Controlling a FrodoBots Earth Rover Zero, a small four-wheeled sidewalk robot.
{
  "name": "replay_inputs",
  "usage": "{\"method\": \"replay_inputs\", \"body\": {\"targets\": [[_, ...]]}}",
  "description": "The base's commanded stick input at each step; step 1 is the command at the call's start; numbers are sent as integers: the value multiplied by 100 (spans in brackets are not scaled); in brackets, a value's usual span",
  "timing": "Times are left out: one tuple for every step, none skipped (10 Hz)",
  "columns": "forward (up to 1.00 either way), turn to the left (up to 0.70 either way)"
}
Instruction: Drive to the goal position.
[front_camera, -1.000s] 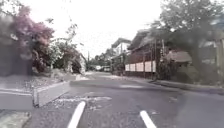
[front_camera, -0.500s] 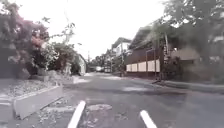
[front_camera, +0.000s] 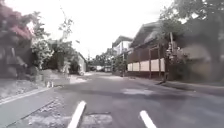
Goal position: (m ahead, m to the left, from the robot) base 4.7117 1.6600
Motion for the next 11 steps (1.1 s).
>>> {"method": "replay_inputs", "body": {"targets": [[85,0],[85,0],[85,0],[85,0],[85,1],[85,2],[85,1],[85,0],[85,0],[85,0],[85,0]]}}
